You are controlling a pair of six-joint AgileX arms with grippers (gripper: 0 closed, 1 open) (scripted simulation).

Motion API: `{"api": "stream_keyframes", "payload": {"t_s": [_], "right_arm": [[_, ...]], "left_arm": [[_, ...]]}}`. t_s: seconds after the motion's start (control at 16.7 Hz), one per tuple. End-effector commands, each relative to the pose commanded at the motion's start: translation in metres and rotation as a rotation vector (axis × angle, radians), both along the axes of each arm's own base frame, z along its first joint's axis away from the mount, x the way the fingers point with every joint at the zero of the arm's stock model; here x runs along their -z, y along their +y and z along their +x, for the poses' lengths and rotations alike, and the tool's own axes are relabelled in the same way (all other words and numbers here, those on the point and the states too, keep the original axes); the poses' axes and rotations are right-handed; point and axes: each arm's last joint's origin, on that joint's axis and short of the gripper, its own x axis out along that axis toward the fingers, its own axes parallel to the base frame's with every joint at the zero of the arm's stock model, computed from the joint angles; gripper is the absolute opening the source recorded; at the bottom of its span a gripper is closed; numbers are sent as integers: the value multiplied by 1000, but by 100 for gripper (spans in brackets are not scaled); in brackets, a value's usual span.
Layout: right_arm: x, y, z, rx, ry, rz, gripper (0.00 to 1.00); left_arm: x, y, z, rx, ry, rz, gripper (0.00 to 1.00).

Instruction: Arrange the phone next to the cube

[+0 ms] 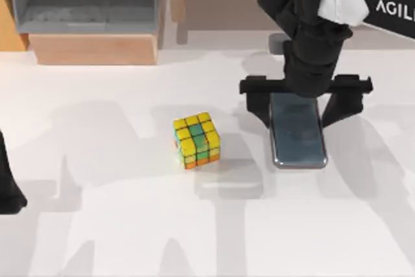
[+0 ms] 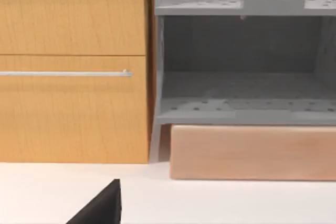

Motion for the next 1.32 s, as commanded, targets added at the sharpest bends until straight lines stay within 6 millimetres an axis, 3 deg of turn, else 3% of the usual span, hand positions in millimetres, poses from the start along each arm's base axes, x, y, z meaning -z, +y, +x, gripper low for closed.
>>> {"api": "stream_keyframes", "payload": {"t_s": [0.48,1.32], "right_arm": [[-9,-3,-1,13,-7,1,0],[-68,-7,-14,30,-126,44,0]], "left_arm": [[0,0,0,0,0,0,100],[0,0,0,0,0,0,100]]}}
